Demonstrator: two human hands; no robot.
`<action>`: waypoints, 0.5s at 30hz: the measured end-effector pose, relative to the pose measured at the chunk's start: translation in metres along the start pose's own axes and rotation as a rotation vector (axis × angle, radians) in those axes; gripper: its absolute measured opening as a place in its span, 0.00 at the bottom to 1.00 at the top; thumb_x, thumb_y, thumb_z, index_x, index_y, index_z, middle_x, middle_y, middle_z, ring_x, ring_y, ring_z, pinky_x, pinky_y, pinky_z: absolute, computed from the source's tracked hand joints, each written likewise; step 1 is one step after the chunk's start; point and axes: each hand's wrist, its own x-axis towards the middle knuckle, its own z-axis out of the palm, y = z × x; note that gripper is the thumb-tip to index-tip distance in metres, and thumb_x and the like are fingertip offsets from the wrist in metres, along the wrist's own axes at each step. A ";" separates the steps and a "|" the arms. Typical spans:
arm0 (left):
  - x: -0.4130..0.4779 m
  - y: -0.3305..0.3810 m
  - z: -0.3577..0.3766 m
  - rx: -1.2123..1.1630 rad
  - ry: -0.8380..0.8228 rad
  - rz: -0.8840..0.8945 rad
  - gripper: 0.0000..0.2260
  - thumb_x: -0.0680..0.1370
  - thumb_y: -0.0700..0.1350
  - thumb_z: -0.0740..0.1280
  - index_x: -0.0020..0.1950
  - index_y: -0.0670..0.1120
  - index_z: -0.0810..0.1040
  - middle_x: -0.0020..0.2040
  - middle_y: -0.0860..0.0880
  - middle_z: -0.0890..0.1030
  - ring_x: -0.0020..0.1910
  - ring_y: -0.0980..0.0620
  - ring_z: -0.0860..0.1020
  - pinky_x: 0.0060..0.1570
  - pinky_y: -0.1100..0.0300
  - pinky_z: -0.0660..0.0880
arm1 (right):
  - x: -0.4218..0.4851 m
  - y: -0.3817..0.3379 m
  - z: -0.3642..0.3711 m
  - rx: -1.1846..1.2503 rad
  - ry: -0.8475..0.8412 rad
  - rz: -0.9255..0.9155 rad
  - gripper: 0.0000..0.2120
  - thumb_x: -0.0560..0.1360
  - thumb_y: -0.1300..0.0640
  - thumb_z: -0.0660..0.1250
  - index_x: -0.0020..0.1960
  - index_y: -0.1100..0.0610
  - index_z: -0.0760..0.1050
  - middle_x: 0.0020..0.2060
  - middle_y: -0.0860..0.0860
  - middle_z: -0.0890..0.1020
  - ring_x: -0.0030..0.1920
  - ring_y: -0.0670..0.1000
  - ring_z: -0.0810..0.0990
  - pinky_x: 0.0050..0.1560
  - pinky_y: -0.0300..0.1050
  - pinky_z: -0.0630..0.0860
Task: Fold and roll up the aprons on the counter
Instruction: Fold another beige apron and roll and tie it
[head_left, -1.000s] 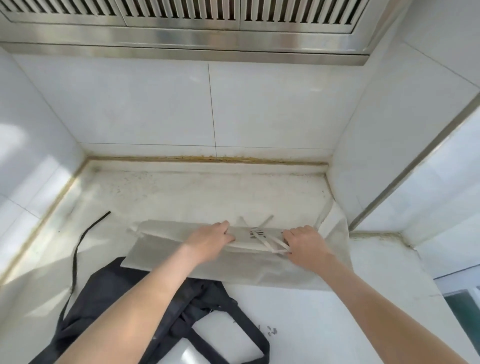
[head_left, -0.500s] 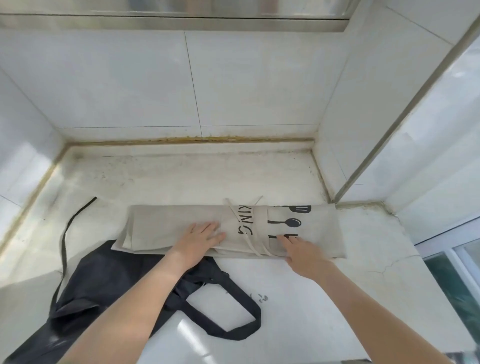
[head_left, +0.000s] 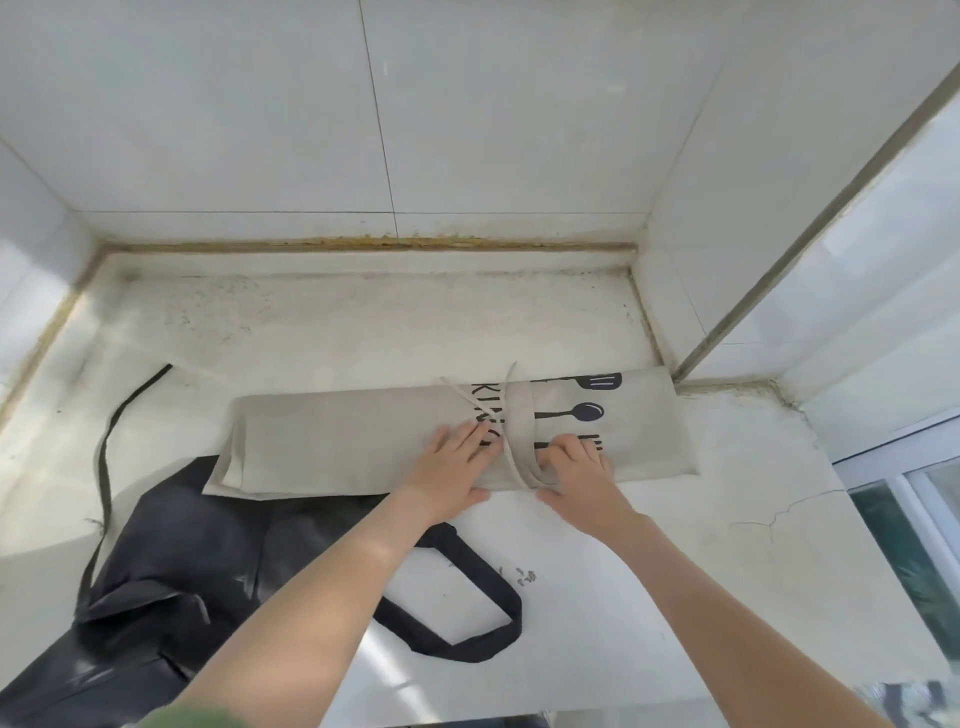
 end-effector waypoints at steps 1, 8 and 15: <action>0.003 0.002 0.003 0.011 -0.010 -0.002 0.28 0.83 0.55 0.53 0.79 0.48 0.47 0.79 0.46 0.41 0.77 0.48 0.39 0.75 0.48 0.38 | -0.002 0.001 0.005 0.006 0.049 0.015 0.15 0.73 0.53 0.68 0.58 0.55 0.73 0.59 0.50 0.70 0.59 0.52 0.65 0.54 0.43 0.57; 0.015 0.010 0.013 -0.019 -0.030 -0.031 0.24 0.85 0.52 0.44 0.78 0.55 0.39 0.79 0.44 0.40 0.77 0.48 0.37 0.74 0.49 0.38 | -0.005 0.007 0.019 0.018 0.376 -0.019 0.09 0.73 0.54 0.56 0.46 0.53 0.74 0.41 0.50 0.76 0.42 0.50 0.63 0.40 0.49 0.71; 0.027 0.013 0.010 -0.092 0.000 -0.080 0.23 0.84 0.52 0.43 0.78 0.54 0.38 0.79 0.45 0.40 0.77 0.48 0.36 0.74 0.49 0.37 | -0.012 -0.008 -0.004 0.363 -0.127 -0.007 0.08 0.75 0.59 0.60 0.42 0.57 0.77 0.37 0.49 0.77 0.42 0.52 0.73 0.46 0.44 0.71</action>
